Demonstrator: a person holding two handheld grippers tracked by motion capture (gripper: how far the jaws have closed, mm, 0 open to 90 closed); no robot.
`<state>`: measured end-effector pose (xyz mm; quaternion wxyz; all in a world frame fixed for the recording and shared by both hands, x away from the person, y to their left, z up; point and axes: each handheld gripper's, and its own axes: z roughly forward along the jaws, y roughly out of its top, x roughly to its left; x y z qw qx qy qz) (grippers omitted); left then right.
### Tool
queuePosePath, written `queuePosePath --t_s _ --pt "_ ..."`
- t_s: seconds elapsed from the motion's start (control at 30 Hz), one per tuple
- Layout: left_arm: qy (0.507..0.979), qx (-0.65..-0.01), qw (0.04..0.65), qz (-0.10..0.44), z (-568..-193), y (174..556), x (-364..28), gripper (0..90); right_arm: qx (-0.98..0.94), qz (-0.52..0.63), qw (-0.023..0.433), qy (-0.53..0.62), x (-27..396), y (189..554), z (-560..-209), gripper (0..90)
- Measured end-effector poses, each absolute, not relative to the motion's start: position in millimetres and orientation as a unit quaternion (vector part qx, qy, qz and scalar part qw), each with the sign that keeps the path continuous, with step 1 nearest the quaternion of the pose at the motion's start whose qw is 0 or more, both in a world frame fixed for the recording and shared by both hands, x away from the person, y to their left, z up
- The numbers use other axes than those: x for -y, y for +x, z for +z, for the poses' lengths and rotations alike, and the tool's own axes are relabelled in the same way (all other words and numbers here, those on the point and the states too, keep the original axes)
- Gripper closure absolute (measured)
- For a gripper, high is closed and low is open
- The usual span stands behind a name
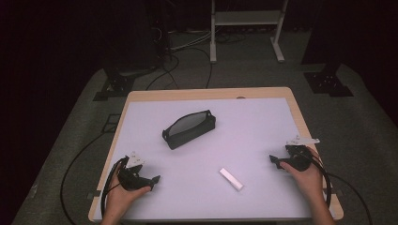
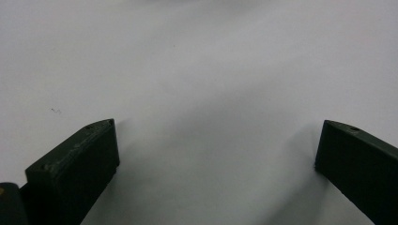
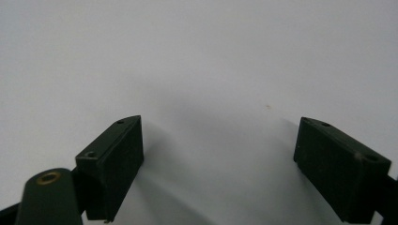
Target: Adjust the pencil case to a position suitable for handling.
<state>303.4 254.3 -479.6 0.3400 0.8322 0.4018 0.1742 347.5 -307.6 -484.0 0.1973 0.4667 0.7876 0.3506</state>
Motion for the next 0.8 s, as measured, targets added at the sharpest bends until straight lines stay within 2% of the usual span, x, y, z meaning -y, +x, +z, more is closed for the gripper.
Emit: queuePosePath --t_s 0.13,0.17,0.23,0.47,0.53,0.8 --pt "0.832 -0.401 0.341 0.176 -478.8 303.0 -254.5 0.0 -0.788 0.351 0.197 0.467 307.6 347.4 -484.0 15.2" --pt "0.832 -0.399 0.343 0.178 -477.8 302.3 -255.3 1.7 -0.788 0.351 0.197 0.467 307.6 347.4 -484.0 15.2" --pt "0.831 -0.396 0.352 0.17 -475.1 301.5 -256.7 11.6 -0.788 0.351 0.198 0.466 307.6 347.3 -484.1 15.2" --pt "0.832 -0.389 0.362 0.162 -469.5 305.2 -254.6 16.3 -0.788 0.35 0.198 0.466 307.5 347.3 -484.1 15.2" --pt "0.83 -0.39 0.368 0.153 -465.3 308.1 -253.6 20.3 -0.788 0.35 0.198 0.466 307.5 347.3 -484.1 15.2" --pt "0.832 -0.389 0.366 0.154 -457.5 314.8 -251.2 22.7 -0.788 0.351 0.198 0.467 307.6 347.3 -484.1 15.2"
